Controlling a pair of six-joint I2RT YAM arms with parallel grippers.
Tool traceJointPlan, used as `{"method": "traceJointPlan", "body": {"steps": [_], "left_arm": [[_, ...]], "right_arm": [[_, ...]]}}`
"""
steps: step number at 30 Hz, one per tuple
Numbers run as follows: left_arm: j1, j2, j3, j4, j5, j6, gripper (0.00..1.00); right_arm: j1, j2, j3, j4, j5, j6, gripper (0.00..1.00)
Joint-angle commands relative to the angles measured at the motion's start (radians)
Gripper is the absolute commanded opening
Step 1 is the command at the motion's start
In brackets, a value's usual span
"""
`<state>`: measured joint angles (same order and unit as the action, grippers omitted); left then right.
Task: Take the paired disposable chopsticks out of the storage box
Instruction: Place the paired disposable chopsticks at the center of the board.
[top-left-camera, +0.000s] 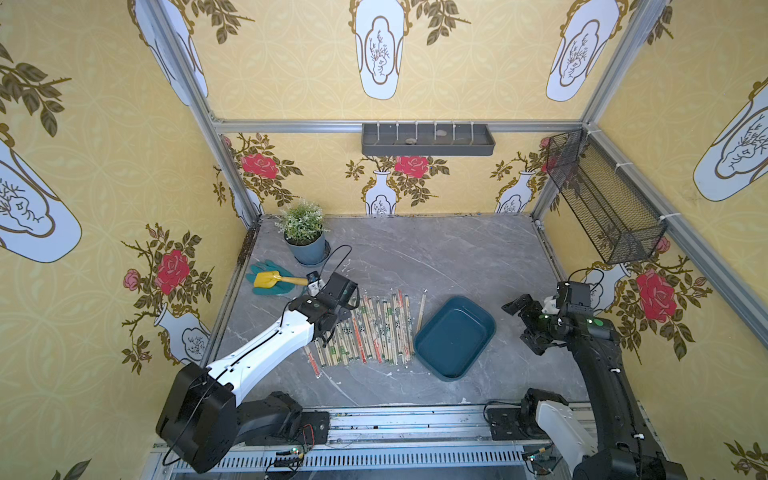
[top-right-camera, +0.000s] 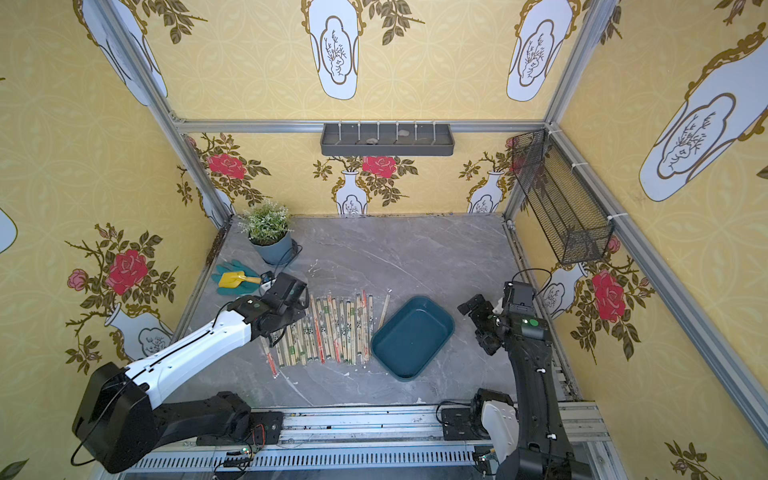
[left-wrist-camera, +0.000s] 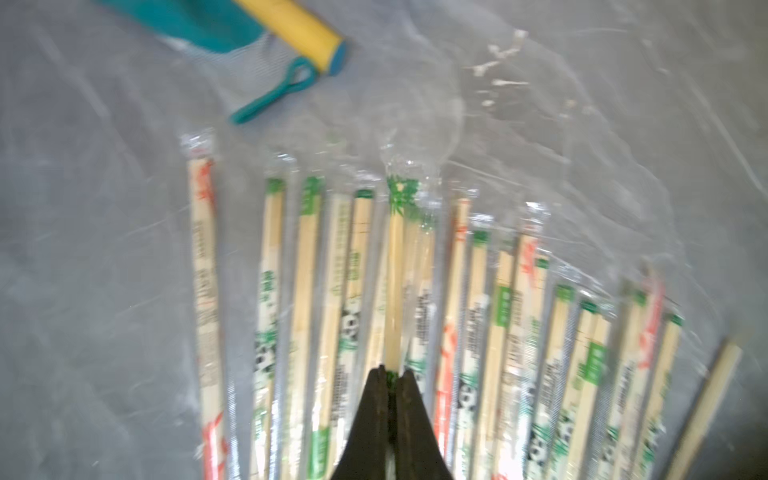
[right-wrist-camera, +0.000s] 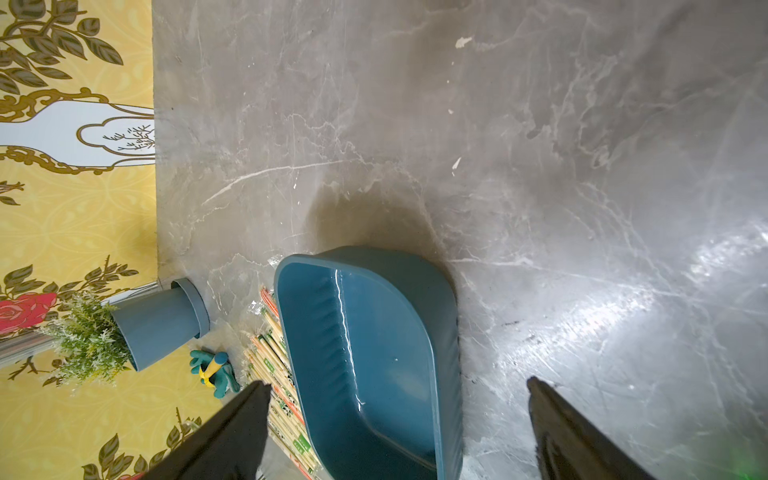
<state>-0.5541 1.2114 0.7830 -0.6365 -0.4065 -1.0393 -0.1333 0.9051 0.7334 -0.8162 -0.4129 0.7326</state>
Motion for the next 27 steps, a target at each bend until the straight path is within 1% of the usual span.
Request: {"method": "traceJointPlan", "body": {"steps": [1, 5, 8, 13, 16, 17, 19, 21, 22, 23, 24, 25, 27], "left_arm": [[0.058, -0.043, -0.066, -0.035, -0.047, -0.1, 0.0], [0.154, -0.03, -0.119, 0.01, -0.011, -0.076, 0.0], [0.203, -0.001, -0.141, 0.046, 0.009, -0.041, 0.0], [0.27, 0.05, -0.17, 0.112, 0.041, 0.033, 0.0], [0.294, 0.092, -0.162, 0.142, 0.056, 0.081, 0.06], [0.296, 0.106, -0.156, 0.143, 0.051, 0.092, 0.14], [0.304, 0.124, -0.136, 0.142, 0.061, 0.12, 0.34], [0.304, 0.115, -0.108, 0.124, 0.071, 0.143, 0.6], [0.305, 0.102, -0.092, 0.113, 0.078, 0.156, 0.72], [0.304, 0.086, -0.075, 0.098, 0.084, 0.165, 0.81], [0.304, 0.065, -0.053, 0.074, 0.084, 0.173, 0.94], [0.304, 0.041, -0.029, 0.056, 0.086, 0.191, 1.0], [0.304, -0.006, 0.028, 0.021, 0.075, 0.232, 1.0]], "right_arm": [[0.0, 0.031, 0.013, 0.083, -0.012, 0.004, 0.97], [-0.002, 0.063, 0.043, 0.112, 0.009, 0.005, 0.97], [-0.005, 0.086, 0.067, 0.125, 0.037, 0.001, 0.97], [-0.031, 0.124, 0.101, 0.164, 0.046, 0.006, 0.97], [-0.055, 0.146, 0.121, 0.188, 0.046, 0.009, 0.98], [-0.065, 0.154, 0.127, 0.198, 0.045, 0.01, 0.97], [-0.089, 0.173, 0.139, 0.212, 0.042, 0.01, 0.97], [-0.12, 0.193, 0.155, 0.223, 0.044, 0.001, 0.97], [-0.136, 0.202, 0.17, 0.228, 0.049, -0.008, 0.97], [-0.15, 0.212, 0.181, 0.229, 0.063, -0.013, 0.97], [-0.163, 0.22, 0.196, 0.236, 0.08, -0.021, 0.97], [-0.172, 0.229, 0.214, 0.246, 0.104, -0.033, 0.97], [-0.185, 0.25, 0.25, 0.251, 0.182, -0.049, 0.97]]}}
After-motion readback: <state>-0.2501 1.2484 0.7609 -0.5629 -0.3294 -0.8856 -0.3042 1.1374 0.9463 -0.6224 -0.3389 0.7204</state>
